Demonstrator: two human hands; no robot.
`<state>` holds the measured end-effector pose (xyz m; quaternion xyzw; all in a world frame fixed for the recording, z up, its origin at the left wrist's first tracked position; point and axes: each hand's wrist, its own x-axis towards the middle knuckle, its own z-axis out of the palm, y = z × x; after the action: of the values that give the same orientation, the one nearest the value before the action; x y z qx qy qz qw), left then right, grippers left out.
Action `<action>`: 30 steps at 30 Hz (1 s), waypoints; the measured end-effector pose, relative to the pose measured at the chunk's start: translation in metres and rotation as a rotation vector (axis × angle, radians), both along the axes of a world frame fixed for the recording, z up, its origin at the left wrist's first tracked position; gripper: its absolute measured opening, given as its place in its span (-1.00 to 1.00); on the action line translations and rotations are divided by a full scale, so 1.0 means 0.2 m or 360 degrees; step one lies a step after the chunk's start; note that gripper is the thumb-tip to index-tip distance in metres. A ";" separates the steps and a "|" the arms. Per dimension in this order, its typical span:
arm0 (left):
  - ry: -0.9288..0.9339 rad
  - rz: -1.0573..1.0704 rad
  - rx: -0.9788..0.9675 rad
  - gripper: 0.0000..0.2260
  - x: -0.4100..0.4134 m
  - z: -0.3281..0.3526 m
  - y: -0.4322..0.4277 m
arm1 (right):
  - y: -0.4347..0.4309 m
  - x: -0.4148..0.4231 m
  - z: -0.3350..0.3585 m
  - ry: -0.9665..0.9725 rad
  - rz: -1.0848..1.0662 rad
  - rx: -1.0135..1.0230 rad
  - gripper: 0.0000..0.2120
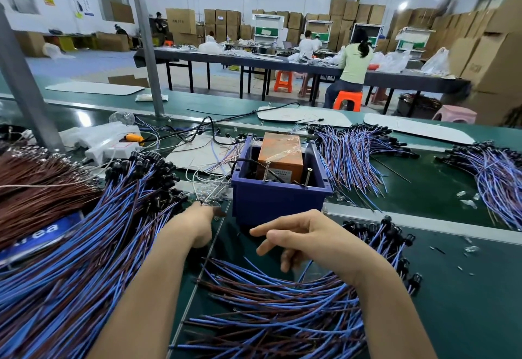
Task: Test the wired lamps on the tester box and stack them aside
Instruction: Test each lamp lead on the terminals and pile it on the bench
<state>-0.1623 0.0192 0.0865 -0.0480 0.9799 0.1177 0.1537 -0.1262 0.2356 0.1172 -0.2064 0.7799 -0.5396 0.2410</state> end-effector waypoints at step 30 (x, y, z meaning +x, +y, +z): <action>0.0199 -0.0228 0.0884 -0.86 0.09 0.22 -0.05 | 0.43 -0.10 -0.09 0.0700 -0.1739 0.0582 -0.79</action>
<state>-0.1443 0.0094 0.1310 0.0725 0.9186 0.3731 0.1081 -0.1471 0.3224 0.1001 0.1613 0.8842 -0.3874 -0.2054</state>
